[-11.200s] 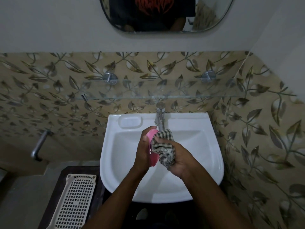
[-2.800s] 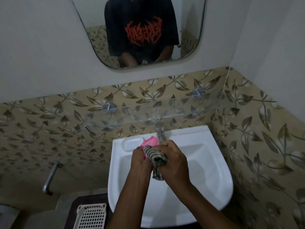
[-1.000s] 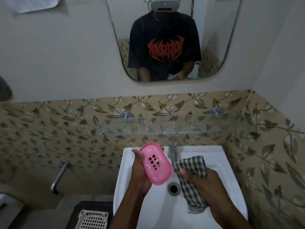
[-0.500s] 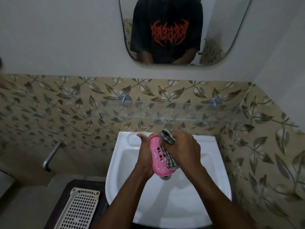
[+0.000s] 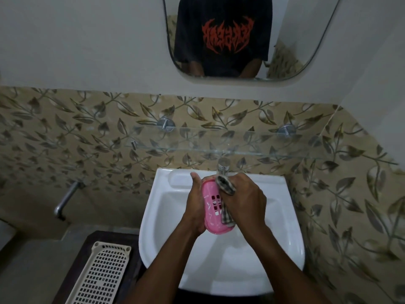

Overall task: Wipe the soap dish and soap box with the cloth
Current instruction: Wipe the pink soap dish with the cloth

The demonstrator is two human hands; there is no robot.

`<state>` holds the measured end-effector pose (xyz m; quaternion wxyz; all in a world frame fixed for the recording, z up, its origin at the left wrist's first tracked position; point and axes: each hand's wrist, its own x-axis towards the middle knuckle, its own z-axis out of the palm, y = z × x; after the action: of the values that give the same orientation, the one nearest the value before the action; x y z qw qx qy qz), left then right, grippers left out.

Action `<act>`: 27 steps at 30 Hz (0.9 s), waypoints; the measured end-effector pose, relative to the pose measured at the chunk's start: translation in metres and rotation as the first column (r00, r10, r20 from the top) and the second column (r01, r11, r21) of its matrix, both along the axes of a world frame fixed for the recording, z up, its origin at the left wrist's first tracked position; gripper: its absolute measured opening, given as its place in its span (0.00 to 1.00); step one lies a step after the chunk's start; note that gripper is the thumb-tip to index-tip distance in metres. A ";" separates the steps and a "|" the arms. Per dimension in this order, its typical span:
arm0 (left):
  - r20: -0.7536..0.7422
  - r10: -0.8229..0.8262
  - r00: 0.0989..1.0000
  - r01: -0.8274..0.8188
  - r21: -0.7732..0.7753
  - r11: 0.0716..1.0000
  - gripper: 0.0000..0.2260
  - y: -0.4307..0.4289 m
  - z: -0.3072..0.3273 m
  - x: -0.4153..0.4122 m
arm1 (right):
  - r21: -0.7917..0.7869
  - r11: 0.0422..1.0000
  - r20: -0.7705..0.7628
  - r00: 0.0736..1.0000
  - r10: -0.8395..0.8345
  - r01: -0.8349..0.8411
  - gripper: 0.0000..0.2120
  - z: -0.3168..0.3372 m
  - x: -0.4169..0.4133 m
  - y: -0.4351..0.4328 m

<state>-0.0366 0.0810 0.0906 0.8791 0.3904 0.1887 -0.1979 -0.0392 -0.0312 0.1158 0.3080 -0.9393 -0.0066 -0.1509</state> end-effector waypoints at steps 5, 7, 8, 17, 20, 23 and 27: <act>0.009 0.031 0.999 -0.031 0.040 0.999 0.37 0.000 0.002 0.005 | -0.078 0.982 0.182 0.966 0.184 -0.172 0.15 -0.017 -0.018 0.005; 0.003 0.008 1.000 -0.008 0.057 0.998 0.37 0.000 0.000 0.005 | -0.094 0.982 0.180 0.967 0.178 -0.163 0.15 -0.020 -0.019 0.004; 0.005 -0.013 1.000 0.012 0.058 0.998 0.38 -0.001 -0.001 0.005 | -0.072 0.990 0.137 0.982 0.134 -0.125 0.14 -0.017 -0.015 0.003; 0.002 0.052 0.999 -0.052 0.052 0.997 0.38 0.007 -0.010 0.006 | -0.072 0.971 0.101 0.967 0.234 -0.228 0.12 -0.017 -0.017 0.019; -0.017 0.048 0.999 -0.047 0.070 0.996 0.36 0.008 -0.011 0.006 | -0.120 0.976 0.150 0.968 0.201 -0.184 0.13 -0.019 -0.016 0.014; -0.021 0.042 0.999 -0.040 0.077 0.996 0.32 0.003 -0.010 0.006 | -0.063 0.996 0.147 0.987 0.071 -0.062 0.11 -0.010 -0.005 0.018; -0.035 0.063 0.997 -0.061 0.054 0.997 0.30 0.006 -0.011 0.006 | -0.014 0.996 0.047 0.995 0.084 -0.084 0.08 -0.004 -0.006 0.028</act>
<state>-0.0304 0.0871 0.0792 0.8706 0.4037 0.2222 -0.1726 -0.0449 -0.0028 0.1113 0.3079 -0.9363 -0.0544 -0.1601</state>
